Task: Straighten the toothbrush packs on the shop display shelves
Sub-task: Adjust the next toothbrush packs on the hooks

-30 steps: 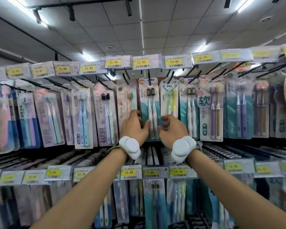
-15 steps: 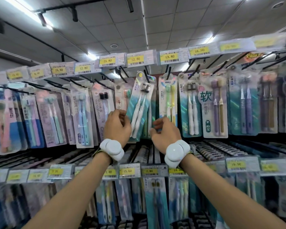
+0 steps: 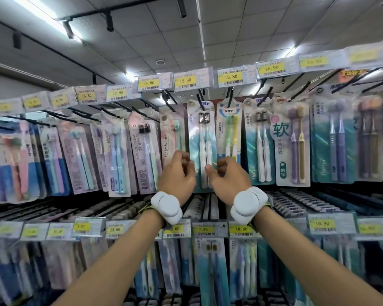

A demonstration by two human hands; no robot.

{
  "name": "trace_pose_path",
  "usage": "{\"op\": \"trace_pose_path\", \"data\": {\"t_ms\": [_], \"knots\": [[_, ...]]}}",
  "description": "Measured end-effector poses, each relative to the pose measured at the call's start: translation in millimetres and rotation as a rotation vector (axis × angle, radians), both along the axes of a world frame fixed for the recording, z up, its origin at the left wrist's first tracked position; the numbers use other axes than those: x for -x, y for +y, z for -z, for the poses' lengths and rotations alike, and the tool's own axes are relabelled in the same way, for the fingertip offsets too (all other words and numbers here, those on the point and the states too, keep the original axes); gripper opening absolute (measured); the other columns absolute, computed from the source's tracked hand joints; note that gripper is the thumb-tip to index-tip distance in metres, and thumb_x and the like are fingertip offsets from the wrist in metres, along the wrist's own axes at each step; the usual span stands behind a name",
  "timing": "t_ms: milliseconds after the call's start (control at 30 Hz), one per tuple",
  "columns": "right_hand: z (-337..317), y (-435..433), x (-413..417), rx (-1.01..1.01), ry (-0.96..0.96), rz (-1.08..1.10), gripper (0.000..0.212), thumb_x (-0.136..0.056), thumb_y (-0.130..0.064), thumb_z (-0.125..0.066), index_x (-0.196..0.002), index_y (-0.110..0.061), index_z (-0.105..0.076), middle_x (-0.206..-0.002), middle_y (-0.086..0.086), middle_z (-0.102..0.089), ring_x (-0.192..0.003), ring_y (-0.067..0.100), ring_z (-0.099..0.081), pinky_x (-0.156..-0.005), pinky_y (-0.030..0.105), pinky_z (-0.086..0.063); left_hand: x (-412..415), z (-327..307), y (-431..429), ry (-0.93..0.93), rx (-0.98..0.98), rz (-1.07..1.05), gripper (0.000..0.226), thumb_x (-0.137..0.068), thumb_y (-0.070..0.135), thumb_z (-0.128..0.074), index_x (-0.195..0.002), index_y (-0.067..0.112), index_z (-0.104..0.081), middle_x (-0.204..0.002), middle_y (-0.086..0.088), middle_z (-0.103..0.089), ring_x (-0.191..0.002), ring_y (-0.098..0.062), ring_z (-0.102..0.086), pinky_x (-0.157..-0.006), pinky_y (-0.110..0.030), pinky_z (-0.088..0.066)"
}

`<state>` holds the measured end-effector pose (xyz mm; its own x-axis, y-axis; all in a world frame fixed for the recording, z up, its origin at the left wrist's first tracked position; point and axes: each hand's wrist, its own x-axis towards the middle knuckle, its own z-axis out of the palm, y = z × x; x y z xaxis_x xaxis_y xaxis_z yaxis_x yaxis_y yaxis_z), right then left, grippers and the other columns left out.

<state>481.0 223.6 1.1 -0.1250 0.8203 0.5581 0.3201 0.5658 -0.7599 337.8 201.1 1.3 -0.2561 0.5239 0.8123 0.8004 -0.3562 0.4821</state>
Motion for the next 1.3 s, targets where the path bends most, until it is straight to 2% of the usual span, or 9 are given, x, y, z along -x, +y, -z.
{"op": "trace_pose_path", "data": {"t_ms": [100,267,533,633,800,1000,1100,1167,1300], "knots": [[-2,-1,-4,-0.010,0.005,-0.005,0.045,-0.092,-0.035,-0.065,-0.129,-0.013,-0.050,-0.103,0.000,-0.059,-0.089,0.020,-0.056,-0.076,0.027,-0.040,-3,-2,0,-0.004,-0.018,-0.035,0.008,-0.099,0.027,-0.054,-0.102,0.023,-0.058,-0.086,0.006,-0.065,-0.081,-0.023,-0.065,-0.073,-0.047,-0.056],[-4,-2,-8,-0.053,-0.049,-0.001,0.041,-0.095,-0.029,-0.062,-0.131,-0.014,-0.049,-0.123,0.004,-0.061,-0.106,0.023,-0.058,-0.083,0.025,-0.039,-8,-9,-4,-0.014,-0.052,-0.046,0.017,-0.100,0.027,-0.053,-0.113,0.020,-0.062,-0.090,0.008,-0.067,-0.084,-0.017,-0.066,-0.076,-0.043,-0.057],[-3,-3,-9,-0.024,-0.019,-0.107,0.031,-0.096,-0.020,-0.061,-0.123,-0.015,-0.046,-0.115,0.004,-0.056,-0.099,0.021,-0.052,-0.082,0.029,-0.039,-15,-29,-10,-0.055,-0.150,-0.061,0.020,-0.099,0.024,-0.054,-0.117,0.017,-0.061,-0.089,0.003,-0.068,-0.083,-0.023,-0.068,-0.076,-0.044,-0.058],[0,-1,-8,-0.003,0.004,-0.149,0.030,-0.096,-0.019,-0.060,-0.123,-0.018,-0.045,-0.111,0.001,-0.053,-0.099,0.021,-0.052,-0.083,0.031,-0.041,-16,-36,-14,-0.047,-0.205,-0.056,0.019,-0.100,0.023,-0.056,-0.115,0.015,-0.062,-0.083,0.008,-0.065,-0.077,-0.018,-0.068,-0.073,-0.038,-0.058],[0,-1,-7,0.000,0.032,-0.171,0.039,-0.096,-0.022,-0.061,-0.132,-0.018,-0.045,-0.122,0.002,-0.056,-0.112,0.021,-0.054,-0.090,0.030,-0.041,-16,-40,-18,-0.058,-0.271,-0.012,0.016,-0.099,0.024,-0.058,-0.112,0.015,-0.063,-0.083,0.016,-0.062,-0.077,-0.002,-0.064,-0.072,-0.030,-0.057],[-6,-1,-1,0.034,0.003,-0.239,0.041,-0.097,-0.018,-0.059,-0.134,-0.020,-0.043,-0.137,-0.001,-0.051,-0.126,0.018,-0.049,-0.101,0.032,-0.042,-6,-41,-17,-0.074,-0.345,0.032,0.011,-0.099,0.027,-0.059,-0.098,0.017,-0.055,-0.076,0.013,-0.062,-0.075,-0.002,-0.062,-0.061,-0.020,-0.050],[-7,-6,1,0.063,-0.071,-0.271,0.047,-0.099,-0.017,-0.057,-0.142,-0.019,-0.039,-0.134,-0.006,-0.044,-0.121,0.012,-0.045,-0.097,0.026,-0.038,1,-38,-17,-0.132,-0.362,0.068,0.014,-0.100,0.029,-0.058,-0.096,0.018,-0.051,-0.066,0.003,-0.061,-0.060,-0.014,-0.059,-0.052,-0.028,-0.046],[-7,-9,0,0.090,-0.121,-0.276,0.051,-0.100,-0.020,-0.055,-0.147,-0.020,-0.036,-0.141,-0.002,-0.044,-0.120,0.010,-0.044,-0.096,0.024,-0.037,6,-35,-14,-0.152,-0.348,0.081,0.015,-0.100,0.032,-0.057,-0.095,0.020,-0.049,-0.060,0.001,-0.058,-0.048,-0.013,-0.050,-0.046,-0.029,-0.039],[-3,-19,-2,0.165,-0.079,-0.235,0.053,-0.101,-0.023,-0.052,-0.151,-0.024,-0.032,-0.151,-0.002,-0.042,-0.111,0.008,-0.048,-0.088,0.021,-0.038,5,-29,-9,-0.194,-0.314,0.133,0.013,-0.100,0.032,-0.058,-0.097,0.022,-0.050,-0.062,0.005,-0.061,-0.050,-0.011,-0.054,-0.049,-0.031,-0.040]]}}
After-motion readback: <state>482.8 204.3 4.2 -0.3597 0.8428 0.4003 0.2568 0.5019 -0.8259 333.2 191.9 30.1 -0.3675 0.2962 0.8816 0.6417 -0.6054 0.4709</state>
